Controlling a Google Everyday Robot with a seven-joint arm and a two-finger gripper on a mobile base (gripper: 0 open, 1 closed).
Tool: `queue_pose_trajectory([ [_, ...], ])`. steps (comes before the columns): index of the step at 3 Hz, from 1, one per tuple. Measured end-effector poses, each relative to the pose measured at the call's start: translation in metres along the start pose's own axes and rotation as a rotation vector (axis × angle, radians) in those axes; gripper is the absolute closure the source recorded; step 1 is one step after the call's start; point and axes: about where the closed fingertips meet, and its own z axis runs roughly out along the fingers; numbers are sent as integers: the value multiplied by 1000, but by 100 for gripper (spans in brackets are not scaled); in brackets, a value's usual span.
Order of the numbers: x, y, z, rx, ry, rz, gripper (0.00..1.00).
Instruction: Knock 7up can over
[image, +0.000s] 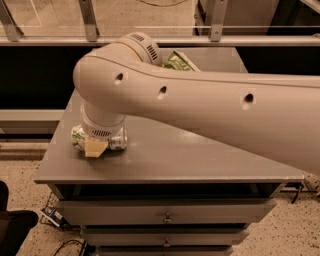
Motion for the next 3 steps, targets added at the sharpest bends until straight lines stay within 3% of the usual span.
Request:
queue_pose_trajectory([
  [1,0,0,-2,3,0,-1,82],
  [3,-1,0,-4,8,0,-4,35],
])
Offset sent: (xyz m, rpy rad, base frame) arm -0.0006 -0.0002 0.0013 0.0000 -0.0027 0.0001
